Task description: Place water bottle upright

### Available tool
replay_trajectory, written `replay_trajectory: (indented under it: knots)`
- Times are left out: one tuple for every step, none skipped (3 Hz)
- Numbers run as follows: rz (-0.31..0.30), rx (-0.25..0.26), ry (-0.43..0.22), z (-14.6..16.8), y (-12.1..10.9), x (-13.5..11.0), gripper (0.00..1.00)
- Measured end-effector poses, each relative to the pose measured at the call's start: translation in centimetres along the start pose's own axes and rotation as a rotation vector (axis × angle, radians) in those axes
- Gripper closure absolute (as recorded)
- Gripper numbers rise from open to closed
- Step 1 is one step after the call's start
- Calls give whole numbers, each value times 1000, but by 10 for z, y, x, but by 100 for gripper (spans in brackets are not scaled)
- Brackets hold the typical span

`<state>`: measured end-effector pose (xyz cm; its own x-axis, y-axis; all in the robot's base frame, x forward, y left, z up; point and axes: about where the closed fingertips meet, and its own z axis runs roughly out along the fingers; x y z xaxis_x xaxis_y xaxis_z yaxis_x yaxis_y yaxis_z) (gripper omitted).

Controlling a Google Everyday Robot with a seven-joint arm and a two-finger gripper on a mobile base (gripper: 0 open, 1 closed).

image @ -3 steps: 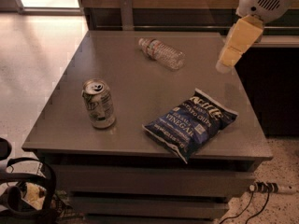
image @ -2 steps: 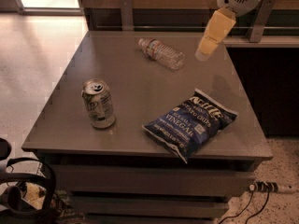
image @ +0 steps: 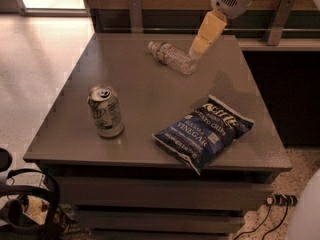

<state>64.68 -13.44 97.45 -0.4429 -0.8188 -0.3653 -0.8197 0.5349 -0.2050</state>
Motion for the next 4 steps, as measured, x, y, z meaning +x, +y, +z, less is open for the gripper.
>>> replay_trajectory:
  knots:
    - [10,3,-53,20,-8,-13,0]
    - [10,3,-53,20,-8,-13,0]
    - [13,-4,-49,31,-14,-27,0]
    - [18,-2,-12,50,-21,-46,0]
